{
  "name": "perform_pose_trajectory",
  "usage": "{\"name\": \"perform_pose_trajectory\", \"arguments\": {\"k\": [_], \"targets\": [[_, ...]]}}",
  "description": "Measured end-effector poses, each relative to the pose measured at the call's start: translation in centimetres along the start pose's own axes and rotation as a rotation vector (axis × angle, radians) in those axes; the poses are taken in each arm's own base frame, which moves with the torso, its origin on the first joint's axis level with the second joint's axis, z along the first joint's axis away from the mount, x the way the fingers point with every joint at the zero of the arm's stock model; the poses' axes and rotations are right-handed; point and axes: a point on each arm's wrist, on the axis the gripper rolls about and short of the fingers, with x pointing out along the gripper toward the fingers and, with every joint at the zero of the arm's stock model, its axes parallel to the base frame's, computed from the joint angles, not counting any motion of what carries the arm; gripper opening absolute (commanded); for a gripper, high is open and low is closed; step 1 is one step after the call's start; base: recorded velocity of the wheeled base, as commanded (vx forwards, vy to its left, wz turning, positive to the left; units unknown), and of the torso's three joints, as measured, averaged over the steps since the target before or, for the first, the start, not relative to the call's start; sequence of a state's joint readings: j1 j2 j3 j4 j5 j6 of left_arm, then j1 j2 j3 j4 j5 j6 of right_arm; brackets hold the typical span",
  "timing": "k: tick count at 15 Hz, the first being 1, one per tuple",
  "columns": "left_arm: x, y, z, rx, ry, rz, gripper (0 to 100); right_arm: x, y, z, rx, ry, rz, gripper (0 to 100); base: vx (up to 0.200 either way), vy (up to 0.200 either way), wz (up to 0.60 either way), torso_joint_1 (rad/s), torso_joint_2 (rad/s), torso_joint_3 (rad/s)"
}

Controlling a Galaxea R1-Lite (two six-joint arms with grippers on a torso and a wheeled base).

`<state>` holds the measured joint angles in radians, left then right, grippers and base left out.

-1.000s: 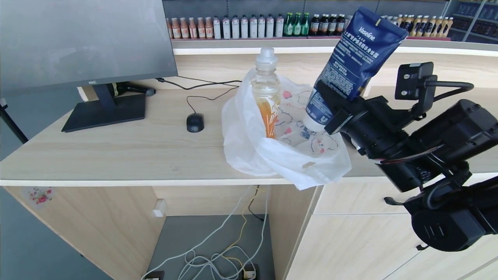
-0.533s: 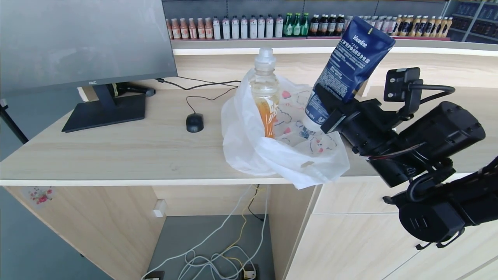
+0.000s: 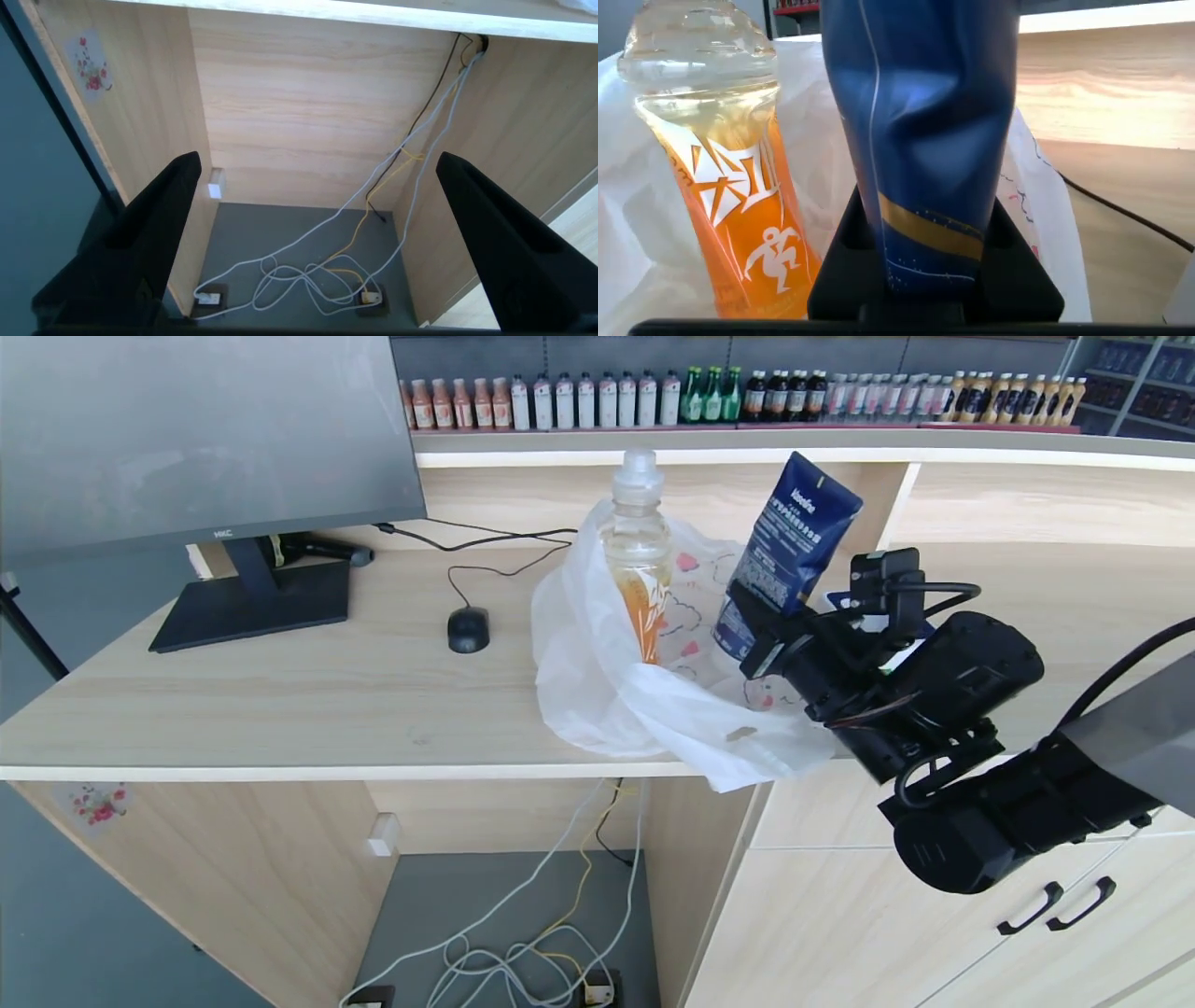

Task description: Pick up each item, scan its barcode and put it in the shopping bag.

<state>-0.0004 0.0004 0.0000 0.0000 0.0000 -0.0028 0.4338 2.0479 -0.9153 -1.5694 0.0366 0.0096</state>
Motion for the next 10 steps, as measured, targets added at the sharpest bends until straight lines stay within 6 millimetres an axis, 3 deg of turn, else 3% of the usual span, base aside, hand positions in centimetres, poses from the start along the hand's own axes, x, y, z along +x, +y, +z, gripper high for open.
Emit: {"name": "perform_pose_trajectory", "arguments": {"k": [10], "targets": [[0.0, 0.0, 0.0, 0.000, 0.000, 0.000, 100, 0.7, 0.3, -1.5, -0.055, 0.013, 0.046, 0, 0.000, 0.000, 0.00, 0.000, 0.00, 0.000]]}}
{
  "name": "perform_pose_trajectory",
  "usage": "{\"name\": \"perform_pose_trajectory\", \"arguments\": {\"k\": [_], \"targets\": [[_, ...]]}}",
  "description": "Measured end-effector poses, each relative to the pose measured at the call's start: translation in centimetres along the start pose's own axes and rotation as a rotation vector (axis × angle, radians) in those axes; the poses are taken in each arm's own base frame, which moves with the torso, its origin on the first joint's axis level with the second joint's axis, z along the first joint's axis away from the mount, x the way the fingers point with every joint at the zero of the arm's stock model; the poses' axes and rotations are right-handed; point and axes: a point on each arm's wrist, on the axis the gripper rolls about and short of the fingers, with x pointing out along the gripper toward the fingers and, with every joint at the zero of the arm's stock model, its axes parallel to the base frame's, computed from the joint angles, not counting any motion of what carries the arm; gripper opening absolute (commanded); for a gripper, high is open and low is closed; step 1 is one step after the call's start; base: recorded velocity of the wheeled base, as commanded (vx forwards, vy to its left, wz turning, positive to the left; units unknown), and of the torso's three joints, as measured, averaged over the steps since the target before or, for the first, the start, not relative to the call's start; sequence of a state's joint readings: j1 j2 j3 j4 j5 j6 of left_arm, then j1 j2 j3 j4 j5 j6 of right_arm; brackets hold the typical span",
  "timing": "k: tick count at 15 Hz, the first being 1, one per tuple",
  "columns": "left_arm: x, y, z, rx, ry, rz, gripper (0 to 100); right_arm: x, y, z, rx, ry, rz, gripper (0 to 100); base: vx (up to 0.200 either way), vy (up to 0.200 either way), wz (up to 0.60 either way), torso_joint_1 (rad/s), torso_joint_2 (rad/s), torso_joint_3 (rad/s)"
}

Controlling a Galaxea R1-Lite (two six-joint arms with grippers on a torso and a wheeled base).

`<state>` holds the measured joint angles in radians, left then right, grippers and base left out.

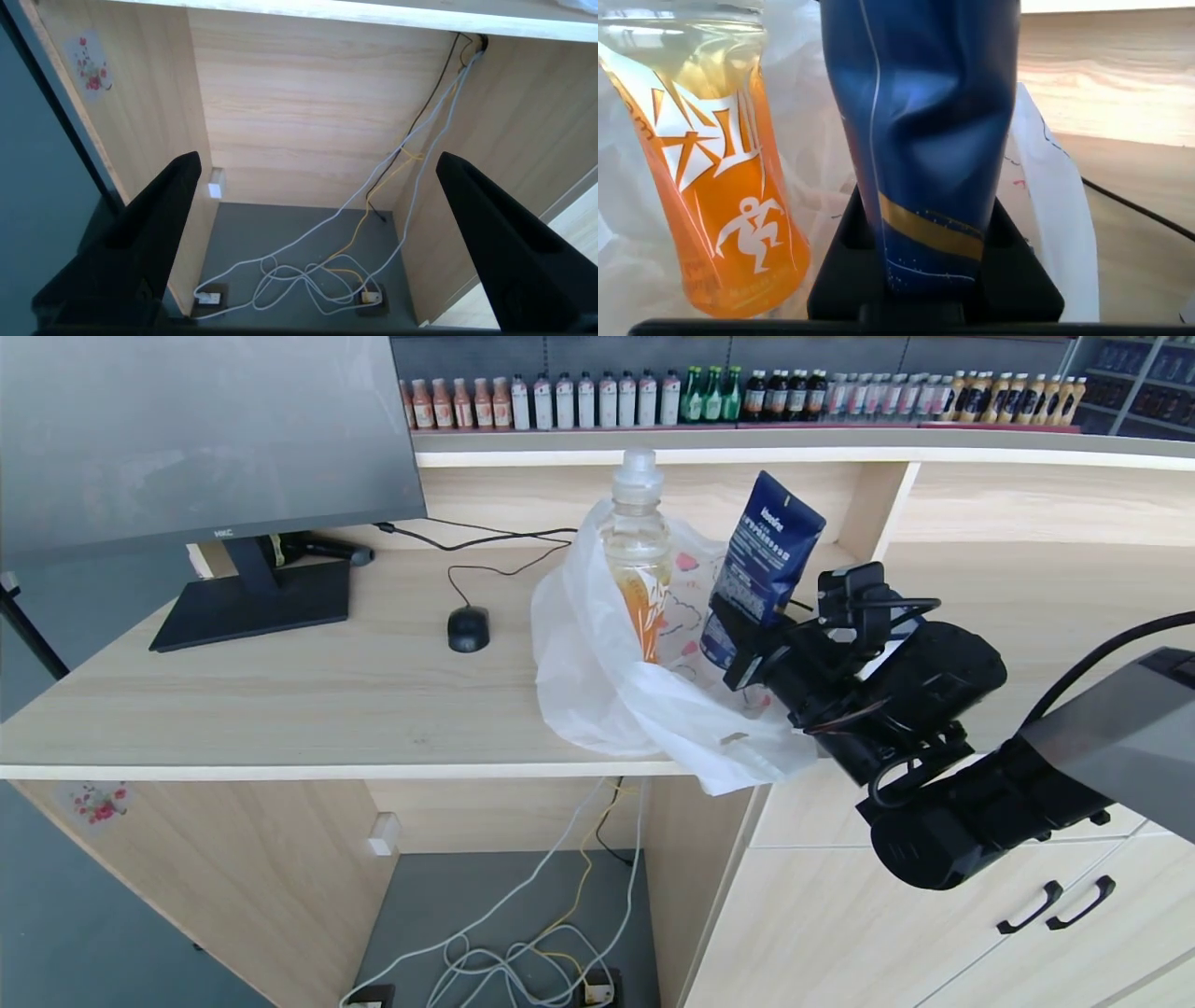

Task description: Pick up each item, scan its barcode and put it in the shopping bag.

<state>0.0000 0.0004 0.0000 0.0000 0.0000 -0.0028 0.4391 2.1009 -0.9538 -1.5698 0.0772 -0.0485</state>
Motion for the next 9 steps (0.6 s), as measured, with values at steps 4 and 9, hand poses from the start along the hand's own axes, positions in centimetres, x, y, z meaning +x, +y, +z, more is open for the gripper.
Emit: {"name": "perform_pose_trajectory", "arguments": {"k": [4, 9], "targets": [[0.00, 0.00, 0.00, 0.000, 0.000, 0.000, 100, -0.15, 0.09, -0.12, -0.028, 0.005, 0.046, 0, 0.000, 0.000, 0.00, 0.000, 0.00, 0.000], [0.00, 0.00, 0.00, 0.000, 0.000, 0.000, 100, -0.56, 0.19, -0.86, -0.036, 0.033, 0.067, 0, 0.000, 0.000, 0.00, 0.000, 0.00, 0.000]]}}
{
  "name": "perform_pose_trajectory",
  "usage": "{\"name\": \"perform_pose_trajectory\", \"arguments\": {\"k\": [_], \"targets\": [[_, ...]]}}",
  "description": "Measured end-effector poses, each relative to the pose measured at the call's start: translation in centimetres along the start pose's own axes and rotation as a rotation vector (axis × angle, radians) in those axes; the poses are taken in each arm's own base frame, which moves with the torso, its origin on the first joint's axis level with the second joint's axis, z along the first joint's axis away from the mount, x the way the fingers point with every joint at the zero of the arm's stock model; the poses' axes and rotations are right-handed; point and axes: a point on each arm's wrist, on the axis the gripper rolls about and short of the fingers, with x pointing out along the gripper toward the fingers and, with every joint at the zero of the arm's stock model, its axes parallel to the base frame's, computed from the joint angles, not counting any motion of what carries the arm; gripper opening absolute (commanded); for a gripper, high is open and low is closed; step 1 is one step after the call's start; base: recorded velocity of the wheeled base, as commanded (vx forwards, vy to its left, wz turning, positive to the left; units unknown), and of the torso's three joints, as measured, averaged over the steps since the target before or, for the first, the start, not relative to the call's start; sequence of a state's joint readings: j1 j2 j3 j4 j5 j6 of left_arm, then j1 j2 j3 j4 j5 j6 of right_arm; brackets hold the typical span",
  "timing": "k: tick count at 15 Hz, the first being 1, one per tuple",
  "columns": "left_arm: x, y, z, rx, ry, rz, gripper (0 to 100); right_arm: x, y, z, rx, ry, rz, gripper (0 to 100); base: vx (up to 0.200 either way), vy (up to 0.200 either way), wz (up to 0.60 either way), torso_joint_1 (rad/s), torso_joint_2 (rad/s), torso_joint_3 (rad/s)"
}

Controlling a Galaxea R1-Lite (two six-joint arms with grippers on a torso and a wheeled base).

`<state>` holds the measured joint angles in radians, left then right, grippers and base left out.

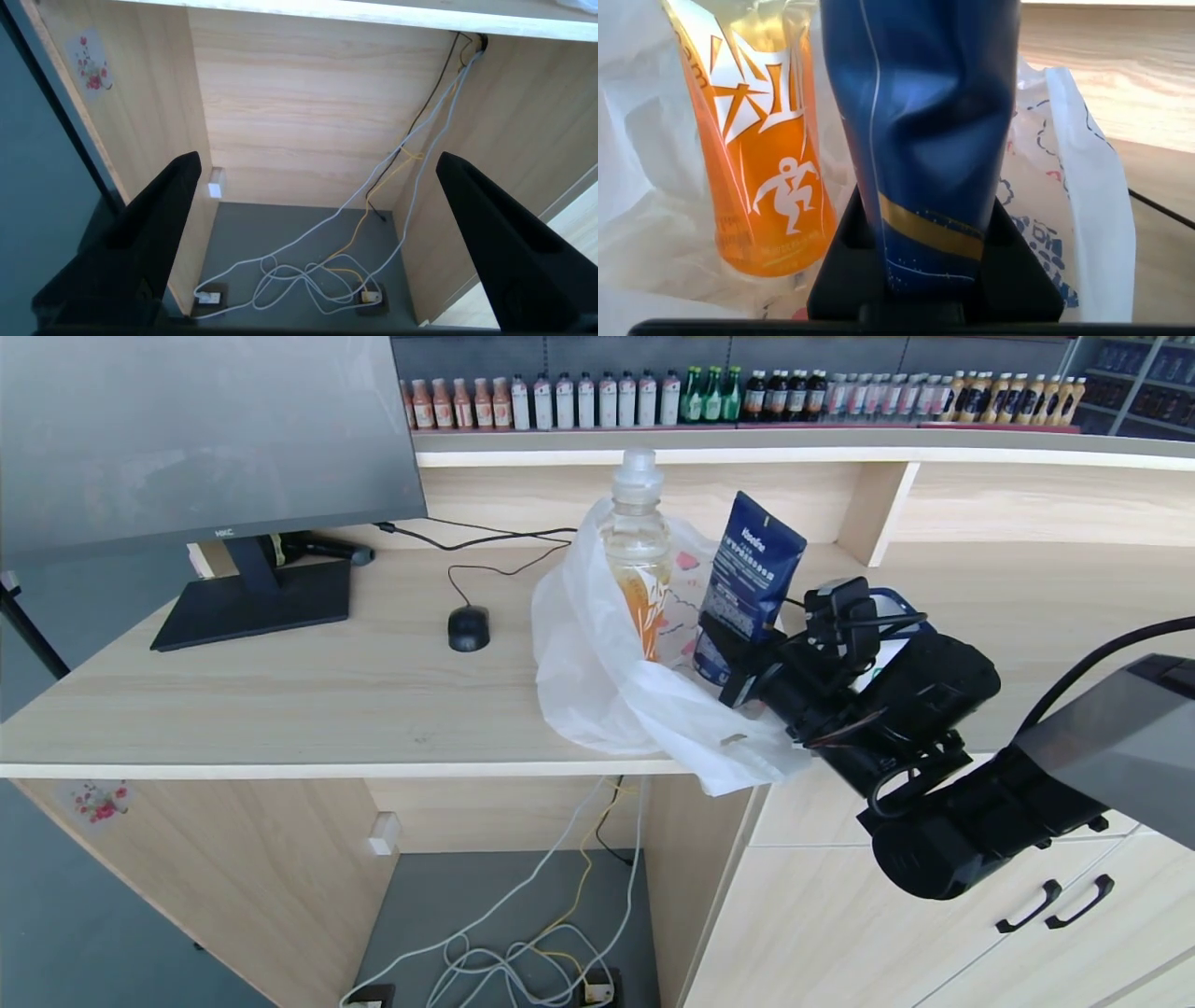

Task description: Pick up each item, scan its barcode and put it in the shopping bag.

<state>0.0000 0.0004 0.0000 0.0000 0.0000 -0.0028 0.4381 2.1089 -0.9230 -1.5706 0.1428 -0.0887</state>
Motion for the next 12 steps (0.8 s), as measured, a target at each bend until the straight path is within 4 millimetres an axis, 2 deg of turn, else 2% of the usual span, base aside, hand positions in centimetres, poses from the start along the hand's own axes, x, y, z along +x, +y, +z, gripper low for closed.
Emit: {"name": "perform_pose_trajectory", "arguments": {"k": [12], "targets": [[0.00, 0.00, 0.00, 0.000, 0.000, 0.000, 100, 0.49, -0.16, -1.07, 0.005, 0.008, -0.004, 0, 0.000, 0.000, 0.00, 0.000, 0.00, 0.000]]}}
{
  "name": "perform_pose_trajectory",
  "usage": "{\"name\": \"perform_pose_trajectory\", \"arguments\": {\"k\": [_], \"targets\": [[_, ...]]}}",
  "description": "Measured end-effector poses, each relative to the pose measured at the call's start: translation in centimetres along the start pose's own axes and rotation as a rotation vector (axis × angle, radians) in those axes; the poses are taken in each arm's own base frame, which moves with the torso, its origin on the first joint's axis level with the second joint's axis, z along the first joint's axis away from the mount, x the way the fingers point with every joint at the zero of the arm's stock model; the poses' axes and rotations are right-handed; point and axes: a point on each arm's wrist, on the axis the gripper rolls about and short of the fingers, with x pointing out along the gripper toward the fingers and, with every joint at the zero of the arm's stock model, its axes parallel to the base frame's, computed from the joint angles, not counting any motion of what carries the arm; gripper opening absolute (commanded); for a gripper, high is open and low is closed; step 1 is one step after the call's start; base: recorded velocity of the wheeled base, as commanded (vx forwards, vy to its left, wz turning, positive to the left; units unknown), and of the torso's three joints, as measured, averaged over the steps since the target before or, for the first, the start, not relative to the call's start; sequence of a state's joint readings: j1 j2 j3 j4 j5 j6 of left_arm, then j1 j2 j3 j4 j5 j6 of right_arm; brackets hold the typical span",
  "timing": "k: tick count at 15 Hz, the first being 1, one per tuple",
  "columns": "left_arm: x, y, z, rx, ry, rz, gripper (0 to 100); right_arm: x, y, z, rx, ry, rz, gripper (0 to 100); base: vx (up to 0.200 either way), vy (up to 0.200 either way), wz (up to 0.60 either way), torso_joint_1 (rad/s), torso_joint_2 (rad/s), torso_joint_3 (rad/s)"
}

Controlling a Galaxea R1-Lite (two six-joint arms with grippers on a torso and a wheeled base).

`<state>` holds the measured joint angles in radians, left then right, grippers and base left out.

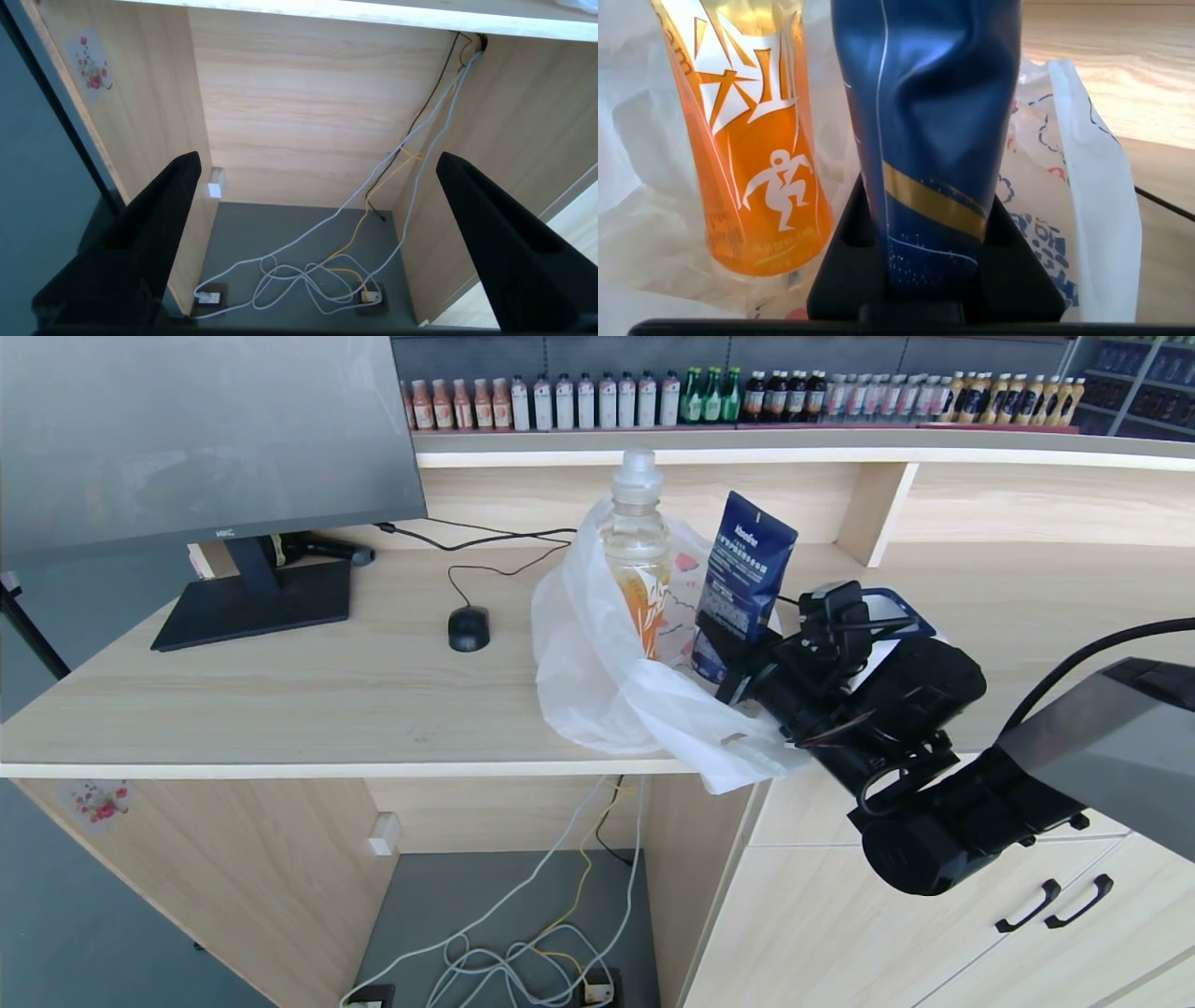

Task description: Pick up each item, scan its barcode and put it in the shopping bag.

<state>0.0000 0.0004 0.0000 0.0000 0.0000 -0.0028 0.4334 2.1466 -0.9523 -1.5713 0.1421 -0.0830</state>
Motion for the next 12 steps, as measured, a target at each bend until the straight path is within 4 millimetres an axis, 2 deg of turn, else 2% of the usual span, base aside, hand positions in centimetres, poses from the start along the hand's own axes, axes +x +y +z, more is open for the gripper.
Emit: {"name": "perform_pose_trajectory", "arguments": {"k": [12], "targets": [[0.00, 0.00, 0.00, 0.000, 0.000, 0.000, 100, 0.62, -0.27, -0.61, 0.006, -0.006, -0.006, 0, 0.000, 0.000, 0.00, 0.000, 0.00, 0.000]]}}
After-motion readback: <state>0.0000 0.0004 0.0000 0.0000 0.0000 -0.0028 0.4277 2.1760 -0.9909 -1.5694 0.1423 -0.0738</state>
